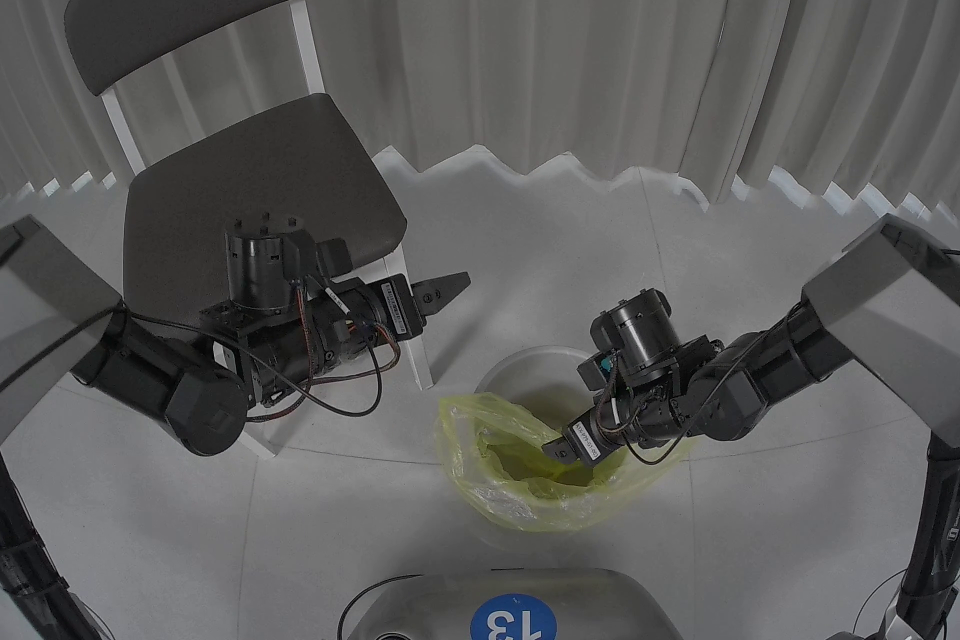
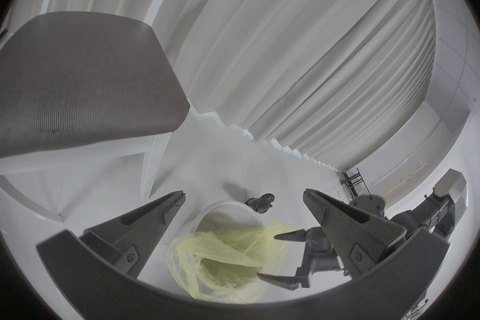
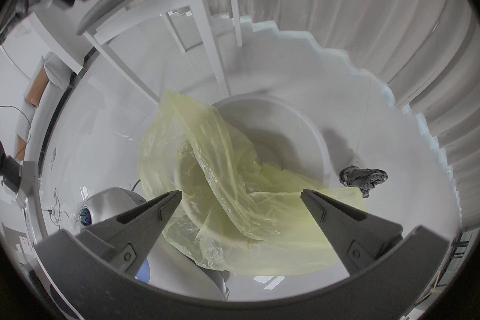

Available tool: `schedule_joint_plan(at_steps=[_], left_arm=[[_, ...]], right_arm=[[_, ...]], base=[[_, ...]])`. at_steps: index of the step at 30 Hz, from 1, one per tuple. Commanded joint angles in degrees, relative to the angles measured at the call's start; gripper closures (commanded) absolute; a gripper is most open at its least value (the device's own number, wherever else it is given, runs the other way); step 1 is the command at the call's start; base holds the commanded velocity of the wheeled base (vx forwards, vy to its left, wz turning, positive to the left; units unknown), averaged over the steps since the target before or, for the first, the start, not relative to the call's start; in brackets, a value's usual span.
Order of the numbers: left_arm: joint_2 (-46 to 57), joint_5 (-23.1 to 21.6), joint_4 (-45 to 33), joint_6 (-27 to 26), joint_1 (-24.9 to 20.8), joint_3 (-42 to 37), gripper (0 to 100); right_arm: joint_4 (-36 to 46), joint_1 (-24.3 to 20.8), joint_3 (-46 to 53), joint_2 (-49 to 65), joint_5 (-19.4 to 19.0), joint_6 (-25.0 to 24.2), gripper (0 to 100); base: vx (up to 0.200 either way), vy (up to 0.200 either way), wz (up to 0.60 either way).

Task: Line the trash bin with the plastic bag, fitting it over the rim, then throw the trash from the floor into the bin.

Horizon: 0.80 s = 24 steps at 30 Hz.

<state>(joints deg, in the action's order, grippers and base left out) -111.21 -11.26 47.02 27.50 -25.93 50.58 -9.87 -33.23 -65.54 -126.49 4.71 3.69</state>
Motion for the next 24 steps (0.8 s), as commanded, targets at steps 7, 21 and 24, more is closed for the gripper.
schedule_joint_plan(at_steps=[7,21,24], left_arm=[[2.8,-0.2,-9.3,-0.1,1.8,5.8,0],[3.1,-0.9,-8.7,-0.2,3.2,5.3,0],[3.0,-0.9,-8.7,-0.2,3.6,5.3,0]], right_arm=[[-0.3,-0.4,-2.0,-5.9,-0.1,0.3,0],[0.4,0.4,-8.6,-11.3,-1.2,1.0,100],[0.5,0.9,-9.4,-11.6,-1.3,1.0,100]], base=[[0.000,0.000,0.00],[0.000,0.000,0.00],[0.000,0.000,0.00]])
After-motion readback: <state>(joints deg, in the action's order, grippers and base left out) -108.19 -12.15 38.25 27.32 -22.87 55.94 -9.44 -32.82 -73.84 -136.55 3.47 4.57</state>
